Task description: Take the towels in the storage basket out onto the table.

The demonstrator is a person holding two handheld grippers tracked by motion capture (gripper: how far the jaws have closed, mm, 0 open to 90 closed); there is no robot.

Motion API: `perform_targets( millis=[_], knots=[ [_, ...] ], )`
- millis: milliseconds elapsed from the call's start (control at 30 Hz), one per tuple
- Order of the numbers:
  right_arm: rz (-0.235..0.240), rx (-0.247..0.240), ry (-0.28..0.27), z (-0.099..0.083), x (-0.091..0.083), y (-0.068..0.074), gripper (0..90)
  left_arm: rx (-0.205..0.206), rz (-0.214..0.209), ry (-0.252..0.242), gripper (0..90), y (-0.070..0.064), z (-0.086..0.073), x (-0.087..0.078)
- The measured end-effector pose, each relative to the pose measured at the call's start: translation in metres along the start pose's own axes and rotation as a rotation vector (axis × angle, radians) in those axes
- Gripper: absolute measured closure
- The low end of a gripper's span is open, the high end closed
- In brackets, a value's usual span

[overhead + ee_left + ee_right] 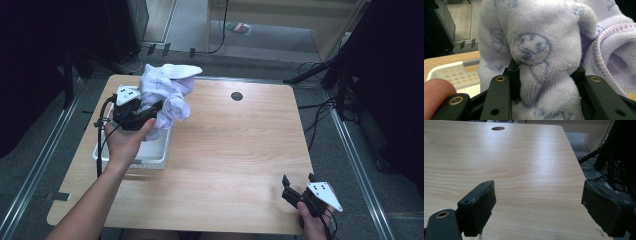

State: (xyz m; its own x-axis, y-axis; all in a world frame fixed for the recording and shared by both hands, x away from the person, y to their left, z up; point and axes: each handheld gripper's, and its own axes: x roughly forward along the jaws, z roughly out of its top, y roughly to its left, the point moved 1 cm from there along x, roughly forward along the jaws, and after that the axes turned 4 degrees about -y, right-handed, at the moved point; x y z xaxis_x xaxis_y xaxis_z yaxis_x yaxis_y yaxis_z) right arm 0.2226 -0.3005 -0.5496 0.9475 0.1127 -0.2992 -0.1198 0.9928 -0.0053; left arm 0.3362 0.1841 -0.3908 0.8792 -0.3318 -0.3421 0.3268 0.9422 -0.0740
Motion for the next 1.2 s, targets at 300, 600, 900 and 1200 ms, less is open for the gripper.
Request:
perform_targets(
  millis=[300, 600, 900, 1200],
  knots=[
    [0.001, 0.001, -0.001, 0.0, 0.0, 0.0, 12.4, 0.008, -0.047, 0.003, 58.1, -0.026, -0.002, 0.009],
    [0.004, 0.002, -0.002, 0.0, 0.0, 0.0, 12.4, 0.028, -0.115, 0.017, 58.0, -0.058, -0.006, 0.019],
    [0.005, 0.001, -0.003, 0.0, 0.0, 0.0, 12.5, 0.03, -0.172, 0.048, 57.6, -0.086, -0.022, 0.031],
    [0.007, 0.0, -0.004, 0.0, -0.001, 0.0, 12.5, 0.038, -0.191, 0.102, 56.9, -0.103, -0.053, 0.049]
  ],
)
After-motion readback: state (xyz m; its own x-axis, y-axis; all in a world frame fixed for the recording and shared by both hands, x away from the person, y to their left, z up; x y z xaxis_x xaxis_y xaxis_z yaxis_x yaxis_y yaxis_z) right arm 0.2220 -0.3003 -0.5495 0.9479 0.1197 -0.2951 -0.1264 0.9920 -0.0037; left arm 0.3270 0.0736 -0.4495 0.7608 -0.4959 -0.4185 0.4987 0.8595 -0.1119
